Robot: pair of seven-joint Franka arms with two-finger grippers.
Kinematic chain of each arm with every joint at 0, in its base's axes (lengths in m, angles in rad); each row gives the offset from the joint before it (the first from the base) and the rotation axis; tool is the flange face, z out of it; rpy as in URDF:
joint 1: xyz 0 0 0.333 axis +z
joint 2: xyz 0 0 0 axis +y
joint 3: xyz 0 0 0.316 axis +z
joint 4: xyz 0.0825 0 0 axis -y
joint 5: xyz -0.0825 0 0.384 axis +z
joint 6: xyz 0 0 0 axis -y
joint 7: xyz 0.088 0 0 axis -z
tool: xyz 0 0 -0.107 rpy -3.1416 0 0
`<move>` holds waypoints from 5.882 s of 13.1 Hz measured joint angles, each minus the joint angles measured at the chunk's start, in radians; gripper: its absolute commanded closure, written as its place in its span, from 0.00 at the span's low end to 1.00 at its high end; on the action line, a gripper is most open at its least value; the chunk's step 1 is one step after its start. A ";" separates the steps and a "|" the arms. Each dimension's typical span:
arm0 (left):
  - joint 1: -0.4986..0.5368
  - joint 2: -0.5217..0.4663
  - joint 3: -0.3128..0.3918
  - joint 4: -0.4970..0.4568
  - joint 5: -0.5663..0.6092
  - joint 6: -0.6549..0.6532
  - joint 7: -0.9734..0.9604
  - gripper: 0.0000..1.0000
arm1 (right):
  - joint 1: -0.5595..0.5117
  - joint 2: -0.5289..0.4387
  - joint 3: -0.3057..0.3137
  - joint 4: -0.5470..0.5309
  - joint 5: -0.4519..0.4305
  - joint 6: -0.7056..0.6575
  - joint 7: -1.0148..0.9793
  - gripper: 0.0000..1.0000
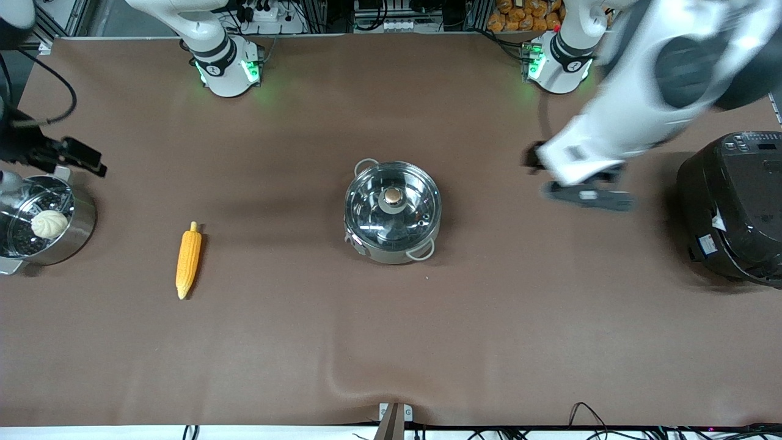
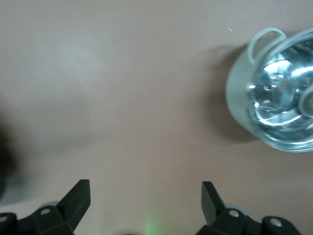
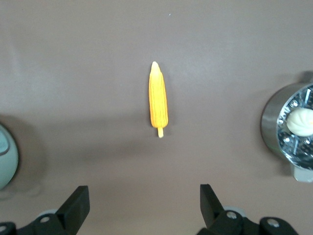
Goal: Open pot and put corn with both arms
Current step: 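Reach the left gripper to the lid knob while the right gripper reaches the corn, then grasp the lid knob with the left gripper while the right gripper grasps the corn, then lift the glass lid off the pot while the right gripper carries the corn over, then lower the corn into the pot and open the right gripper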
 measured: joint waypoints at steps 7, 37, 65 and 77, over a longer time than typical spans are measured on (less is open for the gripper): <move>-0.308 0.137 -0.003 0.011 0.000 0.181 -0.372 0.00 | -0.010 0.209 -0.001 -0.392 0.000 0.660 -0.004 0.00; -0.393 0.370 0.032 0.058 -0.006 0.489 -0.575 1.00 | -0.012 0.482 0.076 -0.059 0.004 0.426 -0.065 1.00; -0.056 0.253 0.156 0.057 -0.024 0.394 -0.672 1.00 | 0.532 0.573 0.259 0.292 0.028 0.349 0.889 1.00; 0.045 0.329 0.151 -0.169 -0.131 0.578 -0.675 1.00 | 0.597 0.662 0.245 0.294 -0.006 0.390 0.936 0.00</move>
